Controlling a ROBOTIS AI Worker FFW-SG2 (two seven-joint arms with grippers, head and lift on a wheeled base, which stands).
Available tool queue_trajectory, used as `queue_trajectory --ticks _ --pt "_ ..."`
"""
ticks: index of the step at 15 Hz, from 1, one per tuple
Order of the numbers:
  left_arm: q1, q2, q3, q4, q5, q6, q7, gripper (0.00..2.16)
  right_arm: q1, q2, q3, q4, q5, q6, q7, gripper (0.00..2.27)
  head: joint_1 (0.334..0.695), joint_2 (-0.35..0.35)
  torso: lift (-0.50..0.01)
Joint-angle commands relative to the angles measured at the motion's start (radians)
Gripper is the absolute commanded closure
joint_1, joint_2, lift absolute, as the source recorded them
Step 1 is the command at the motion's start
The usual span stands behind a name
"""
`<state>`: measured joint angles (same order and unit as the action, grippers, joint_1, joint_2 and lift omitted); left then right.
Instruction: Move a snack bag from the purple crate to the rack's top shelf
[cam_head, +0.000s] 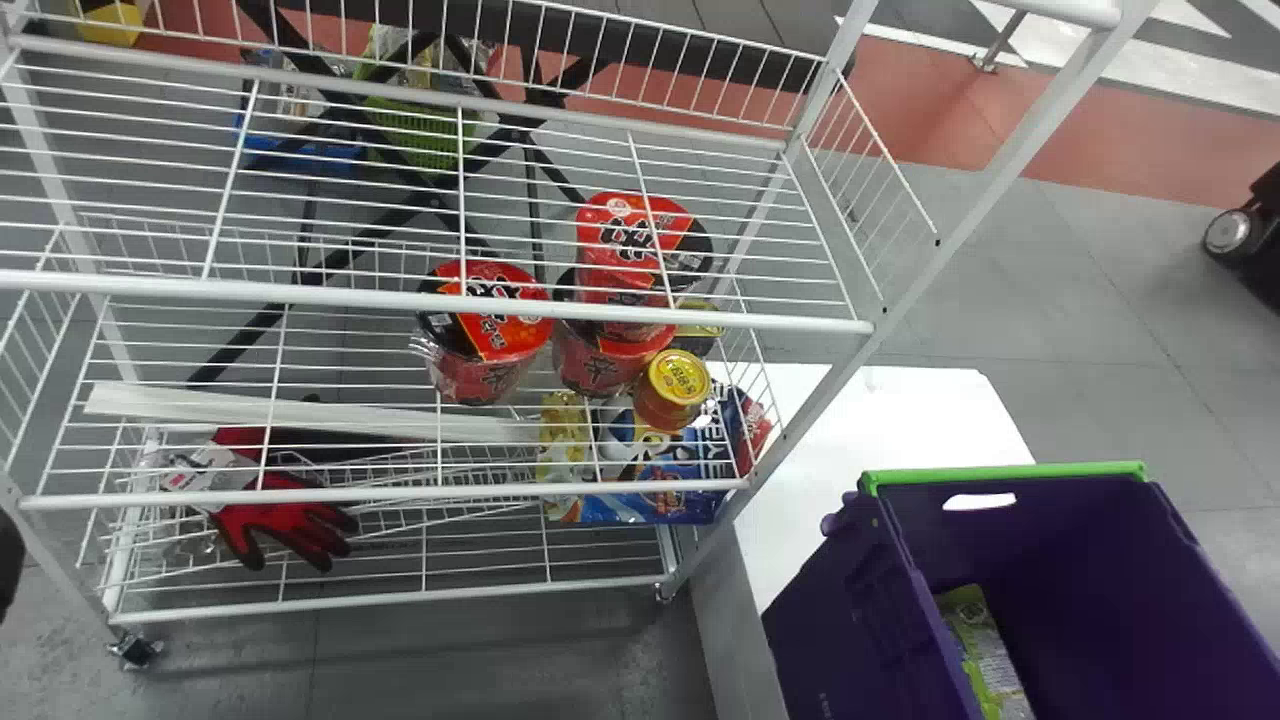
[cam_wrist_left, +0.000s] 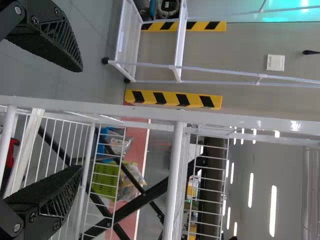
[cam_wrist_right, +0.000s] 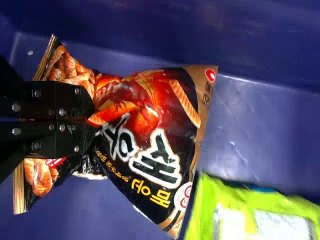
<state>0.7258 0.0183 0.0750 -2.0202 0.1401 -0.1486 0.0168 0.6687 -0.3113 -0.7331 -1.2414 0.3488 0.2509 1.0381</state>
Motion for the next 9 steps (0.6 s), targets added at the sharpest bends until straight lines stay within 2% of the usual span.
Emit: queue_trajectory --ticks 1,9 --pt "-0.006 -0.001 -0.003 0.001 -0.002 0.010 0.000 0.13 -0.001 -0.002 -0.020 -0.003 -0.005 -0.009 -0.003 1.65 0.695 -0.350 -0.434" --pt "-0.009 -0.003 -0.023 -0.005 -0.022 0.037 0.006 0.13 -0.017 0.000 -0.043 -0.056 -0.022 -0.003 -0.007 1.65 0.695 -0.350 -0.403"
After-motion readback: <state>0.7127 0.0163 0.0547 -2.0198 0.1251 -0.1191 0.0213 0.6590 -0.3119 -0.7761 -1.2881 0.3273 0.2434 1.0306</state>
